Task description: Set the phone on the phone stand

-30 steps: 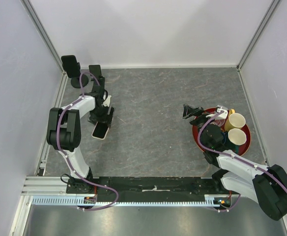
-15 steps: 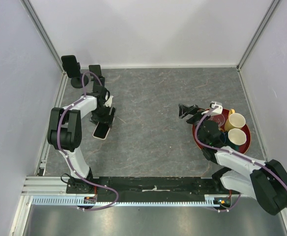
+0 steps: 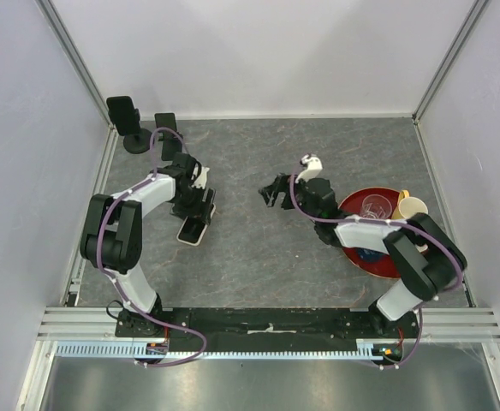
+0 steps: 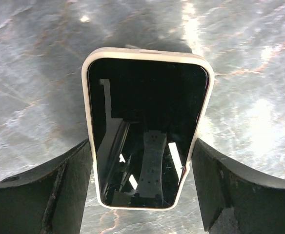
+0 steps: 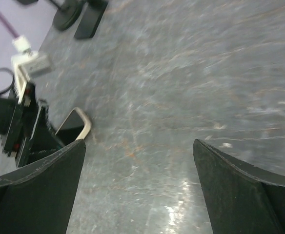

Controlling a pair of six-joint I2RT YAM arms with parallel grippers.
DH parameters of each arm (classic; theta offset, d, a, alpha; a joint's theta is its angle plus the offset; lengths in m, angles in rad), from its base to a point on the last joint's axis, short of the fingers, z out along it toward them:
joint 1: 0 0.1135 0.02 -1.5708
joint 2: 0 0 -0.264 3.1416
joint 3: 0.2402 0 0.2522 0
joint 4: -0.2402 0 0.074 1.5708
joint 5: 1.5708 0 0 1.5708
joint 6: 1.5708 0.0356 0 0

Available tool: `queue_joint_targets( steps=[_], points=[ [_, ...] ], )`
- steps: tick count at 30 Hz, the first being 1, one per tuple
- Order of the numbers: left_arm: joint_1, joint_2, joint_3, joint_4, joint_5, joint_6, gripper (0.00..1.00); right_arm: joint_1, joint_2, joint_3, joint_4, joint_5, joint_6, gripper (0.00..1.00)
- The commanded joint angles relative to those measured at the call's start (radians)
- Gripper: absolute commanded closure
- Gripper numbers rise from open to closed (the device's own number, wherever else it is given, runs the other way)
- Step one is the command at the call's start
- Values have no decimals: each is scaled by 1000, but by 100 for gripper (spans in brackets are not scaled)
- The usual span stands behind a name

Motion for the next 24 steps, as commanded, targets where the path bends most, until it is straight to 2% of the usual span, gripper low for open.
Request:
queue_joint_targets(
  steps=[1,5,9,13,18,24],
  points=[
    [-43,-66,-4,64,87,-47,98,21,108,106,-54,-194,8,2],
    [-72,-86,-6,79,95,-43,98,21,232,194,-81,-303,56,2],
    [-77,-84,8,71,113,-33,98,23,286,233,-78,-397,74,2],
    [-92,-120,-4,93,112,-18,98,21,358,248,4,-525,170,3],
    [-130,-181,-40,145,87,-18,98,20,416,259,104,-544,304,18],
    [-165,-213,-56,163,76,16,98,18,482,250,261,-527,486,16]
  ],
)
